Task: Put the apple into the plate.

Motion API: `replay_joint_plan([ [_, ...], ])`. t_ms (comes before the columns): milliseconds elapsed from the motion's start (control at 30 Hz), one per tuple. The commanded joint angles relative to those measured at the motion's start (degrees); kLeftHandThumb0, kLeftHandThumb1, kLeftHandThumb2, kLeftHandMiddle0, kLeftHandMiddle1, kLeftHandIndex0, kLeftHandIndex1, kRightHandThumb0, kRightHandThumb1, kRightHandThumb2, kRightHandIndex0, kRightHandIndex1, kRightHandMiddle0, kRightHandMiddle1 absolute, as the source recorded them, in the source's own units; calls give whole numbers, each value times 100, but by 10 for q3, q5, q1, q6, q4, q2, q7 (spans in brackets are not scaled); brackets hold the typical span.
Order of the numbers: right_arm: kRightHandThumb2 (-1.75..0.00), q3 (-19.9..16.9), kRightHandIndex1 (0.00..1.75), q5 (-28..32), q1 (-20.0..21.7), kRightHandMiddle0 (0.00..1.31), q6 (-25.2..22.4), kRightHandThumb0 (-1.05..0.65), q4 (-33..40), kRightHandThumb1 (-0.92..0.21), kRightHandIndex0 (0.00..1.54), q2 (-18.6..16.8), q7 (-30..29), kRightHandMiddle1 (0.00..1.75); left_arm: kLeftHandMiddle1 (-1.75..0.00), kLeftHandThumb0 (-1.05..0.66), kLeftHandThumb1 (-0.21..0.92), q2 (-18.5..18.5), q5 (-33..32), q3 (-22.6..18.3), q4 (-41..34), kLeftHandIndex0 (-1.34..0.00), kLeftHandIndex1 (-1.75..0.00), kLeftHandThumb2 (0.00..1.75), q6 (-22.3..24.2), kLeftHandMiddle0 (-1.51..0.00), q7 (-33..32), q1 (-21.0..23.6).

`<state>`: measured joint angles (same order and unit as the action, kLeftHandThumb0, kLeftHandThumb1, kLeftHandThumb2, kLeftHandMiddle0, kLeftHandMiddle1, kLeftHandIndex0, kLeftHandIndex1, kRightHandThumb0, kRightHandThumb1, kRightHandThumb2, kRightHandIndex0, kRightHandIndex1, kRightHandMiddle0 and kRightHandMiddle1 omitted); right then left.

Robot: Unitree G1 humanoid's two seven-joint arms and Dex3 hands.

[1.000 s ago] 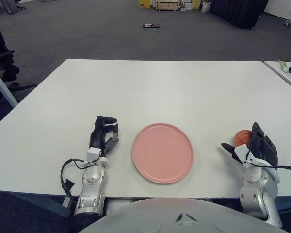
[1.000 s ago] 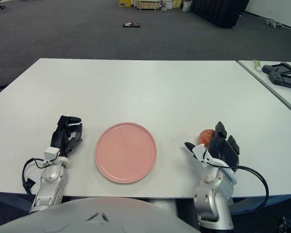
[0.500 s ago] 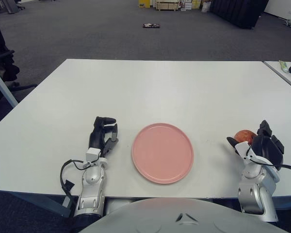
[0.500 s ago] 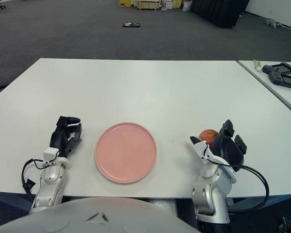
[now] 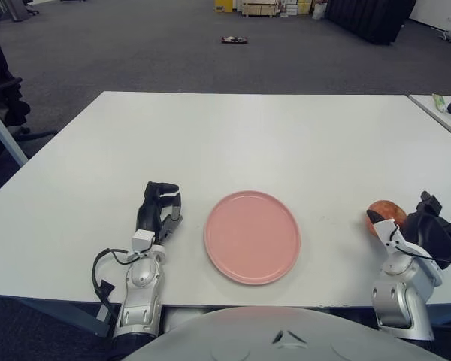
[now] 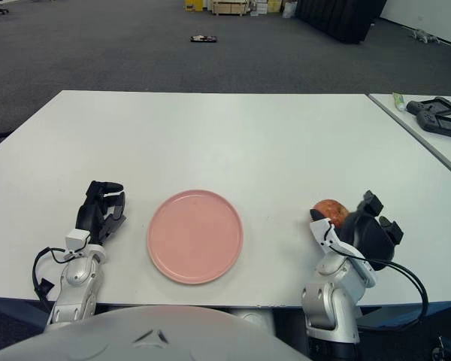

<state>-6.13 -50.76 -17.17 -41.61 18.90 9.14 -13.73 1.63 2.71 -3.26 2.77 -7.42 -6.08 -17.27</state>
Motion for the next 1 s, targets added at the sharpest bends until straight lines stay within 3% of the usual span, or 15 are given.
replay_joint_plan([
  [0, -48, -4, 59, -4, 8, 0, -10, -87, -9, -77, 0, 10, 6, 44, -158, -35, 86, -4, 0, -4, 6, -23, -175, 62, 12, -44, 0, -3],
  [300, -47, 11, 47, -3, 10, 0, -33, -96, -16, -79, 0, 46, 70, 24, -158, -35, 85, -4, 1, -5, 9, -24, -175, 64, 8, -42, -2, -4],
  [600, -46, 24, 42, 21, 18, 0, -21, -95, -59, -76, 0, 68, 116, 32, -157, -35, 85, -1, 2, -7, 8, -23, -175, 63, 11, -41, -8, -2],
  [967, -57, 30, 57, 54, 46, 0, 18, -86, -146, -67, 0, 95, 117, 46, -159, -35, 88, 4, 4, -7, -4, -22, -175, 60, 19, -36, -14, -7],
])
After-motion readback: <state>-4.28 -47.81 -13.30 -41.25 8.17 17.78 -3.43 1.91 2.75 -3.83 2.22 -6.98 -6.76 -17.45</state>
